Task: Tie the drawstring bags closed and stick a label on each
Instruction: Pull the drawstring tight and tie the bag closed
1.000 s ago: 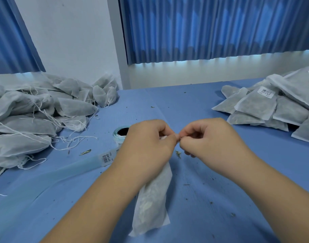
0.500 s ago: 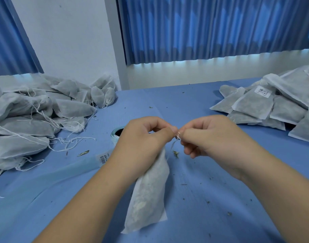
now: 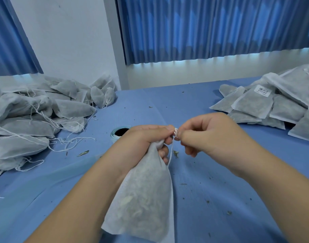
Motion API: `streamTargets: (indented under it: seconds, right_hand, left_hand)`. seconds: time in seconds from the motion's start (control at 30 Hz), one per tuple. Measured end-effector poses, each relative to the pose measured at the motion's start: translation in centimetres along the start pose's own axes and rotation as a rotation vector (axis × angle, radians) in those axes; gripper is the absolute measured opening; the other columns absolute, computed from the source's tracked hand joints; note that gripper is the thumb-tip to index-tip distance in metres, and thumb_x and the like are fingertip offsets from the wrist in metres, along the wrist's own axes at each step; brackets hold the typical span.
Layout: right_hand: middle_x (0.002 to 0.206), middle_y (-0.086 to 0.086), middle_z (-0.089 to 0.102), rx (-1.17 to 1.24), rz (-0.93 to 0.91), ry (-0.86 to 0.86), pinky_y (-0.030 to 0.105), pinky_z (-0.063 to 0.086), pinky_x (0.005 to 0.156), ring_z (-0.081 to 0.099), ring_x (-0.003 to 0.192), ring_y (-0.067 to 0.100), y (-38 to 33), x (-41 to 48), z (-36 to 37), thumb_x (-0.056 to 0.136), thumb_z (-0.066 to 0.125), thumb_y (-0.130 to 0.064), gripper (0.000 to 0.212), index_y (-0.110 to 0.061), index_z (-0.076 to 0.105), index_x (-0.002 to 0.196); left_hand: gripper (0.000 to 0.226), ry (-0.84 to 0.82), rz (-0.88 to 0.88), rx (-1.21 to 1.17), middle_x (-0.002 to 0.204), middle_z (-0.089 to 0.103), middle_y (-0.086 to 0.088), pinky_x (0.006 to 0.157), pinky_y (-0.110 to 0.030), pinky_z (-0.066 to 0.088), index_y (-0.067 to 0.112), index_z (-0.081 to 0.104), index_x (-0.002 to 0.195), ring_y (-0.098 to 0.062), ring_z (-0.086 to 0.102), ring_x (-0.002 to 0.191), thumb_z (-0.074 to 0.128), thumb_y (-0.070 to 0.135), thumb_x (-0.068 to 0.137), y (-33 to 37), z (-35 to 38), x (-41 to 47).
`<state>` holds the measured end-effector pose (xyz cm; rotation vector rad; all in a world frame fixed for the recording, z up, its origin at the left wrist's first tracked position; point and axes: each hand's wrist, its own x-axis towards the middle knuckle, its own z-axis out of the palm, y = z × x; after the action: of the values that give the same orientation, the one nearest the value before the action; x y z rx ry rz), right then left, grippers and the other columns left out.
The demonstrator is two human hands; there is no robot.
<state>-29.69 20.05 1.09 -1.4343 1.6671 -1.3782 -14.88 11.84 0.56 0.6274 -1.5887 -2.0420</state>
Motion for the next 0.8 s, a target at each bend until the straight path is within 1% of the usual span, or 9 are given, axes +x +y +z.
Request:
streamTargets:
  seconds: [0.13, 0.23, 0.3, 0.4, 0.47, 0.57, 0.6, 0.7, 0.8]
  right_hand:
    - [0.060, 0.005, 0.065, -0.111, -0.084, 0.113, 0.035, 0.049, 0.055, 0.054, 0.052, 0.012, 0.1, -0.1, 0.6, 0.072, 0.068, -0.026, 0.006, -0.025, 0.071, 0.067]
    - [0.058, -0.002, 0.063, -0.130, -0.155, 0.169, 0.027, 0.044, 0.051, 0.050, 0.050, 0.007, 0.4, -0.1, 0.9, 0.071, 0.067, -0.026, 0.006, -0.026, 0.070, 0.066]
    - [0.058, -0.009, 0.062, -0.181, -0.232, 0.250, 0.014, 0.040, 0.050, 0.050, 0.051, 0.003, 0.6, -0.1, 1.2, 0.070, 0.068, -0.022, 0.009, -0.023, 0.067, 0.061]
    - [0.065, -0.009, 0.061, -0.316, -0.354, 0.327, 0.010, 0.042, 0.060, 0.057, 0.066, 0.005, 0.6, -0.2, 1.5, 0.072, 0.070, -0.016, 0.016, -0.028, 0.064, 0.064]
    - [0.067, -0.009, 0.061, -0.335, -0.390, 0.314, 0.010, 0.042, 0.061, 0.058, 0.070, 0.006, 0.7, -0.3, 1.5, 0.074, 0.068, -0.015, 0.015, -0.028, 0.067, 0.067]
    - [0.066, -0.008, 0.062, -0.331, -0.400, 0.286, 0.013, 0.043, 0.060, 0.059, 0.069, 0.008, 0.7, -0.3, 1.5, 0.077, 0.069, -0.015, 0.012, -0.025, 0.072, 0.070]
    - [0.065, -0.008, 0.062, -0.333, -0.397, 0.281, 0.013, 0.042, 0.060, 0.058, 0.068, 0.008, 0.7, -0.3, 1.5, 0.078, 0.070, -0.017, 0.011, -0.024, 0.073, 0.070]
    - [0.062, -0.008, 0.063, -0.337, -0.344, 0.260, 0.014, 0.042, 0.059, 0.058, 0.067, 0.006, 0.5, -0.3, 1.3, 0.081, 0.071, -0.022, 0.011, -0.026, 0.076, 0.072]
    - [0.064, -0.011, 0.065, -0.346, -0.261, 0.200, 0.018, 0.043, 0.057, 0.059, 0.064, 0.009, 0.5, -0.2, 1.0, 0.084, 0.070, -0.024, 0.015, -0.026, 0.073, 0.069]
  left_hand:
    - [0.015, -0.022, -0.027, 0.039, 0.067, 0.054, 0.000, 0.052, -0.026, 0.044, 0.015, 0.070, 0.064, -0.011, 0.044, 0.047, 0.068, 0.023, 0.077, -0.1, -0.5, 0.2]
    - [0.012, -0.014, -0.006, 0.028, 0.067, 0.054, 0.000, 0.051, -0.026, 0.043, 0.013, 0.069, 0.068, -0.012, 0.042, 0.046, 0.068, 0.022, 0.076, -0.1, -0.5, 0.2]
    - [0.013, 0.041, 0.017, 0.019, 0.067, 0.053, -0.002, 0.050, -0.026, 0.042, 0.010, 0.067, 0.072, -0.012, 0.042, 0.046, 0.071, 0.023, 0.072, -0.2, -0.3, 0.2]
    - [0.015, 0.127, 0.051, 0.011, 0.067, 0.051, -0.004, 0.050, -0.026, 0.040, 0.008, 0.065, 0.072, -0.013, 0.041, 0.046, 0.070, 0.021, 0.075, -0.4, 0.1, 0.2]
    - [0.017, 0.169, 0.071, 0.002, 0.067, 0.048, -0.006, 0.049, -0.026, 0.040, 0.006, 0.063, 0.071, -0.014, 0.039, 0.045, 0.069, 0.019, 0.080, -0.4, 0.3, 0.2]
    - [0.021, 0.213, 0.098, 0.030, 0.067, 0.044, -0.008, 0.050, -0.027, 0.039, 0.007, 0.061, 0.069, -0.014, 0.038, 0.046, 0.073, 0.024, 0.071, -0.4, 0.2, 0.1]
    - [0.021, 0.223, 0.108, 0.058, 0.067, 0.044, -0.007, 0.052, -0.028, 0.040, 0.008, 0.062, 0.067, -0.013, 0.039, 0.046, 0.074, 0.025, 0.073, -0.4, 0.2, 0.1]
    - [0.022, 0.252, 0.136, 0.143, 0.065, 0.053, -0.003, 0.056, -0.029, 0.042, 0.013, 0.068, 0.065, -0.012, 0.044, 0.045, 0.073, 0.025, 0.082, -0.5, 0.0, 0.1]
    - [0.019, 0.270, 0.158, 0.293, 0.065, 0.061, 0.003, 0.064, -0.033, 0.042, 0.019, 0.074, 0.066, -0.014, 0.046, 0.052, 0.078, 0.032, 0.078, -0.4, -0.2, 0.2]
